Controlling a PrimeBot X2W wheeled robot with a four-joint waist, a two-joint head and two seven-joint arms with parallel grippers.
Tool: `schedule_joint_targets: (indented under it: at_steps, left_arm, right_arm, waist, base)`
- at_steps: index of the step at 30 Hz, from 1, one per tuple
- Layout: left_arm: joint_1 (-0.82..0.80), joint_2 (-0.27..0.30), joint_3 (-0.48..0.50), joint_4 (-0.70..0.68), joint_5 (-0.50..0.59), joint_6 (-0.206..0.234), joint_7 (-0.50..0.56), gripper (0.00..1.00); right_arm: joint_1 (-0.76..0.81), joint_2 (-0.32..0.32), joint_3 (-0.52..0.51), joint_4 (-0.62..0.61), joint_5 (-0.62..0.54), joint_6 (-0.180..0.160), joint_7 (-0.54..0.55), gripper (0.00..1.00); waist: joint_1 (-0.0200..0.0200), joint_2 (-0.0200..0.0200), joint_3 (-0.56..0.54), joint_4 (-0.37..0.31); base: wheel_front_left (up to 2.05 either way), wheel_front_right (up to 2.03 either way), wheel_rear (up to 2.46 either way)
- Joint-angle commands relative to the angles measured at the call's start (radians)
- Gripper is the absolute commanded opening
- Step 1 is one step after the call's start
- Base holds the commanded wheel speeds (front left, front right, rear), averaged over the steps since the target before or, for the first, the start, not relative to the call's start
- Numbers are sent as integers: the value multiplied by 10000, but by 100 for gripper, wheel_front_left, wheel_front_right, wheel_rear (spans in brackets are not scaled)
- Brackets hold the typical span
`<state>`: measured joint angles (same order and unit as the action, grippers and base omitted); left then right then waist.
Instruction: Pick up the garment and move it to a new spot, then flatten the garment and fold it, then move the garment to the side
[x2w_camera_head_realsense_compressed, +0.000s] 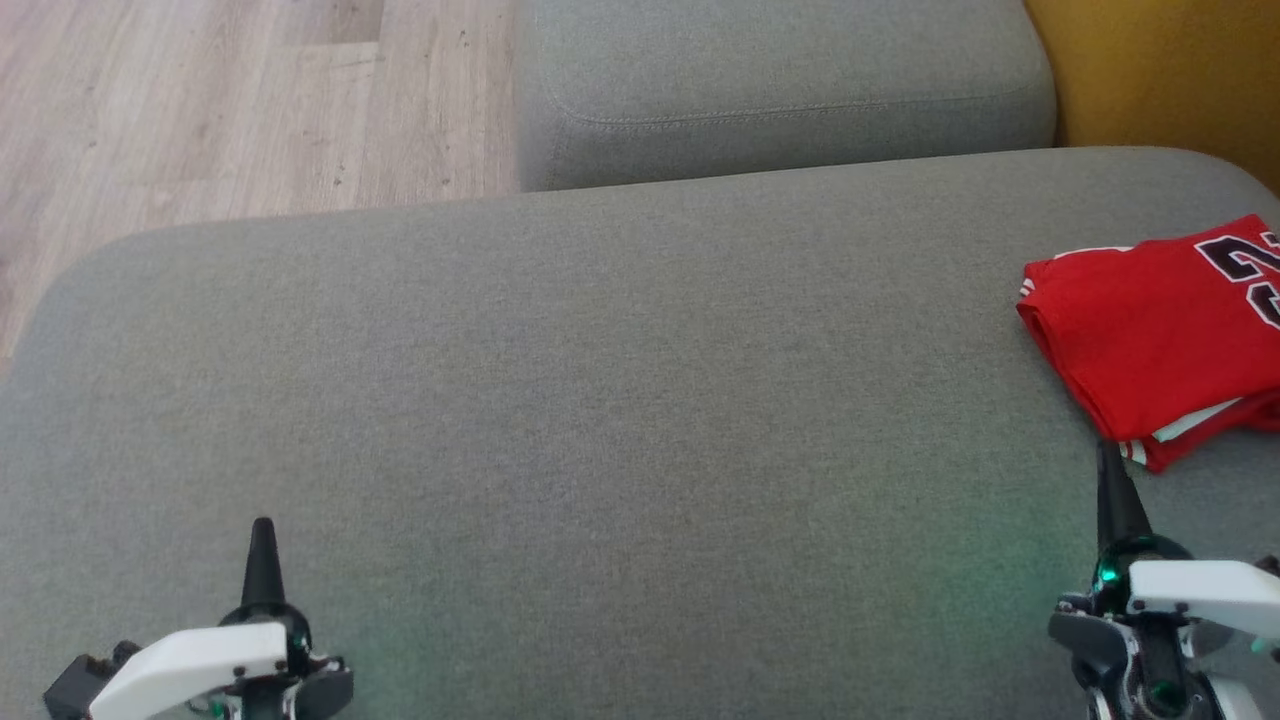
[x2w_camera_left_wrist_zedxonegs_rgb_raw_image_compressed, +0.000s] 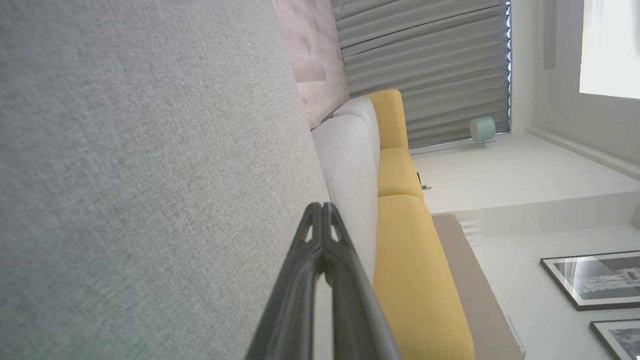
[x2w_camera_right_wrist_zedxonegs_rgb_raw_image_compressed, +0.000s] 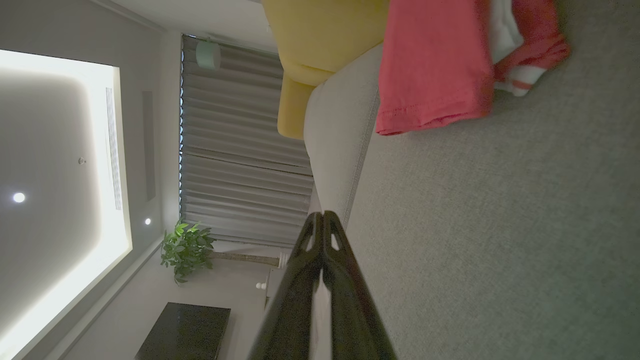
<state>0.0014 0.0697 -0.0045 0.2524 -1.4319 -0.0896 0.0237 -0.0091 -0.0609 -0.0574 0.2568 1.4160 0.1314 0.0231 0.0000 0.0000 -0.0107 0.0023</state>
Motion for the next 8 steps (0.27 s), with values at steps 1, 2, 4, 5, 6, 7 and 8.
schedule_joint_targets:
  at_steps: [1,2,4,5,6,7,8]
  left_arm:
    - [-558,125,341,-254,-238,-114,64,0]
    - [-588,124,367,-245,-354,-132,95,0]
    - [-650,122,419,-225,-584,-168,155,0]
    - [-681,121,445,-215,-699,-186,186,0]
    - [-711,119,471,-205,-814,-205,216,0]
    - [-742,118,497,-195,-929,-223,247,0]
    - [-773,117,523,-185,-1044,-241,277,0]
  right_arm:
    - [-522,-189,118,-302,273,-6,90,0]
    - [-548,-189,101,-292,395,-7,120,0]
    - [-601,-188,67,-273,639,-7,180,0]
    - [-627,-188,50,-264,761,-7,210,0]
    - [-654,-187,32,-254,883,-7,240,0]
    - [-680,-187,15,-245,1005,-7,270,0]
    - [-707,-187,-2,-235,1126,-7,300,0]
  waist:
    - [0,0,7,-1]
    - [0,0,15,-2]
    - [0,0,31,-5]
    - [0,0,39,-6]
    - [0,0,47,-8]
    - [0,0,55,-9]
    - [0,0,63,-10]
  base:
    - [0,0,0]
    - [0,0,0]
    - [0,0,0]
    - [0,0,0]
    - [0,0,0]
    - [0,0,0]
    - [0,0,0]
